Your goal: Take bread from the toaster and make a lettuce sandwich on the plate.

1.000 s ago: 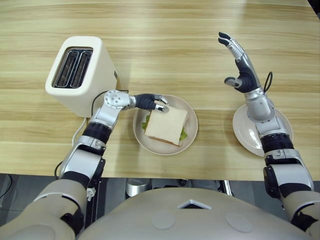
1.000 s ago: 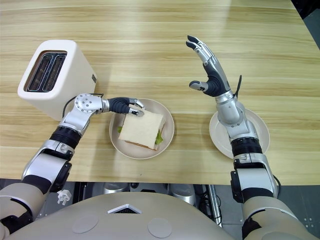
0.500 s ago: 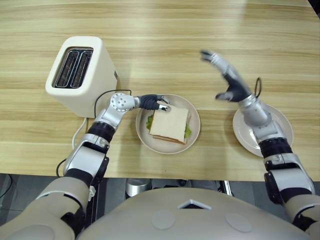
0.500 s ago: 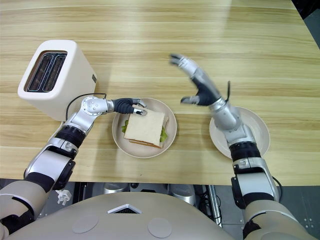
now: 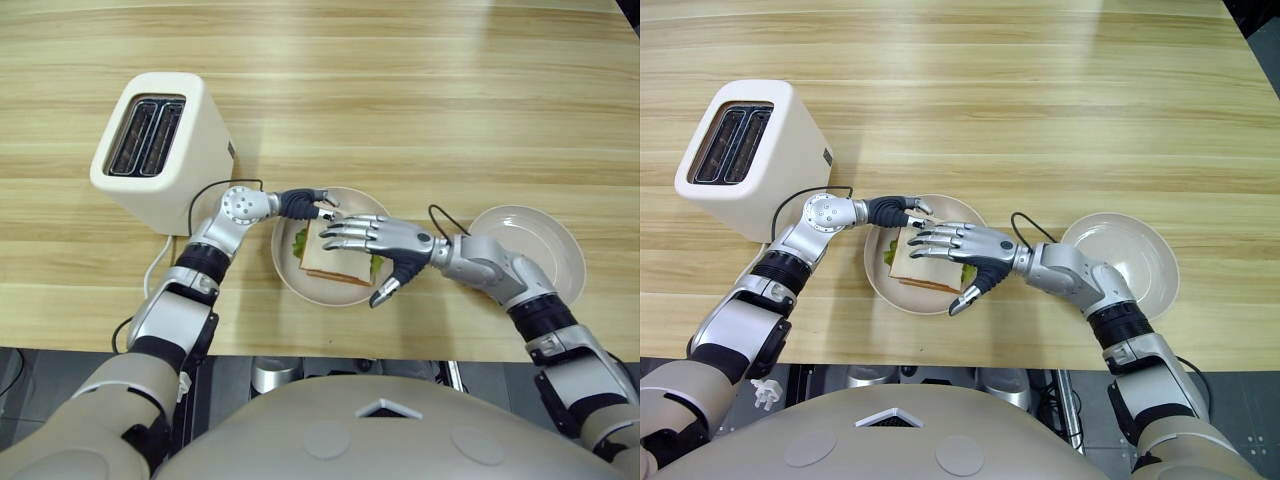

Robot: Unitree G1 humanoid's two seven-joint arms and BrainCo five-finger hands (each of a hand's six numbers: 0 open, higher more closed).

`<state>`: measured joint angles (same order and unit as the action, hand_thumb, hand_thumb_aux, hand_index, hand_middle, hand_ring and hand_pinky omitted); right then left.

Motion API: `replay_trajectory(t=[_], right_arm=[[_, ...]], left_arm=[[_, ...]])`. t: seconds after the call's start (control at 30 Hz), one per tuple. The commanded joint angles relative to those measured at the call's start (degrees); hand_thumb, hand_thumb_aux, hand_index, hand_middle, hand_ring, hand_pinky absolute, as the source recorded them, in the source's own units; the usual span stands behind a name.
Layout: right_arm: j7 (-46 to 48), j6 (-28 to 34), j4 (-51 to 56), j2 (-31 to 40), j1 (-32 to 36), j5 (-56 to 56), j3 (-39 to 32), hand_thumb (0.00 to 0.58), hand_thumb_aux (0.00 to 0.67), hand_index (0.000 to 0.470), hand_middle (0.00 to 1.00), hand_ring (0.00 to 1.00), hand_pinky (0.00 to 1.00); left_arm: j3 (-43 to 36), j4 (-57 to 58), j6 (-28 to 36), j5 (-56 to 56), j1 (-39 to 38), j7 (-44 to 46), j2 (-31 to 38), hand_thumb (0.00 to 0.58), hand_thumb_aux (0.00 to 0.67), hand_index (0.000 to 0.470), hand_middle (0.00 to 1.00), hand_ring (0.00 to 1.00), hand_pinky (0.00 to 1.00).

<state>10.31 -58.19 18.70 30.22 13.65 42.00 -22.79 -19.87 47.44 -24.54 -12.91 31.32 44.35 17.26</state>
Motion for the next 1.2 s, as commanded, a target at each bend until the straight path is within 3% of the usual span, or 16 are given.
replay_trajectory(t=[0.03, 0.37, 0.4, 0.43, 0.47, 0.5, 0.53, 0.8, 0.93, 1.2], right_arm=[[0.3, 1.1, 1.1, -0.6, 1.1, 3.7, -3.4, 0.0, 0.0, 0.0, 0.0, 0.0, 0.0], [6.9, 5.5, 1.7, 3.1, 0.6, 8.1, -10.1, 0.0, 0.0, 0.0, 0.0, 0.0, 0.0], [7.9, 6.1, 1.7, 3.6, 0.5, 8.1, -10.5, 0.0, 0.0, 0.0, 0.0, 0.0, 0.0], [8.8, 6.7, 1.5, 4.0, 0.4, 7.8, -10.8, 0.0, 0.0, 0.0, 0.0, 0.0, 0.0], [9.4, 7.2, 1.4, 4.3, 0.3, 7.5, -11.0, 0.0, 0.0, 0.0, 0.0, 0.0, 0.0], [10.1, 7.6, 1.2, 4.6, 0.3, 6.9, -11.2, 0.0, 0.0, 0.0, 0.0, 0.0, 0.0], [10.5, 7.9, 1.2, 4.8, 0.3, 6.5, -11.3, 0.0, 0.0, 0.0, 0.0, 0.0, 0.0], [12.1, 8.7, 0.7, 5.4, 0.0, 2.9, -11.8, 0.0, 0.0, 0.0, 0.0, 0.0, 0.0], [11.7, 8.9, 0.9, 5.4, 0.4, 2.3, -11.4, 0.0, 0.0, 0.0, 0.0, 0.0, 0.0], [2.3, 7.2, 1.5, 2.7, 5.2, 0.3, -6.4, 0.0, 0.0, 0.0, 0.0, 0.0, 0.0]], left_arm=[[-1.1, 2.8, 0.6, -2.0, 0.0, -1.0, 0.1, 0.58, 0.67, 0.46, 1.0, 1.0, 1.0], [-1.0, 2.5, -0.6, -3.3, 0.8, -4.0, -0.2, 0.58, 0.67, 0.46, 1.0, 1.0, 1.0], [-0.9, 2.1, -0.9, -4.0, 1.0, -5.3, 0.0, 0.566, 0.568, 0.39, 1.0, 1.0, 1.0], [-0.7, 1.7, -1.0, -4.2, 1.2, -6.1, 0.2, 0.528, 0.47, 0.323, 0.75, 0.75, 0.75], [-0.4, 1.2, -1.0, -4.4, 1.4, -6.7, 0.5, 0.436, 0.336, 0.231, 0.0, 0.0, 0.0], [-0.3, 0.5, -1.1, -5.3, 1.7, -8.3, 1.2, 0.436, 0.336, 0.231, 0.0, 0.0, 0.0], [0.0, -0.2, -1.1, -6.0, 2.0, -9.8, 1.8, 0.0, 0.0, 0.0, 0.0, 0.0, 0.0], [4.0, -10.6, 1.3, -7.1, 1.8, -16.2, 7.1, 0.0, 0.0, 0.0, 0.0, 0.0, 0.0], [5.5, -15.5, 3.1, -12.9, 1.4, -26.1, 10.4, 0.0, 0.0, 0.0, 0.0, 0.0, 0.0], [8.9, -23.6, 4.1, -10.9, -3.8, -33.5, 9.3, 0.0, 0.0, 0.0, 0.0, 0.0, 0.0]])
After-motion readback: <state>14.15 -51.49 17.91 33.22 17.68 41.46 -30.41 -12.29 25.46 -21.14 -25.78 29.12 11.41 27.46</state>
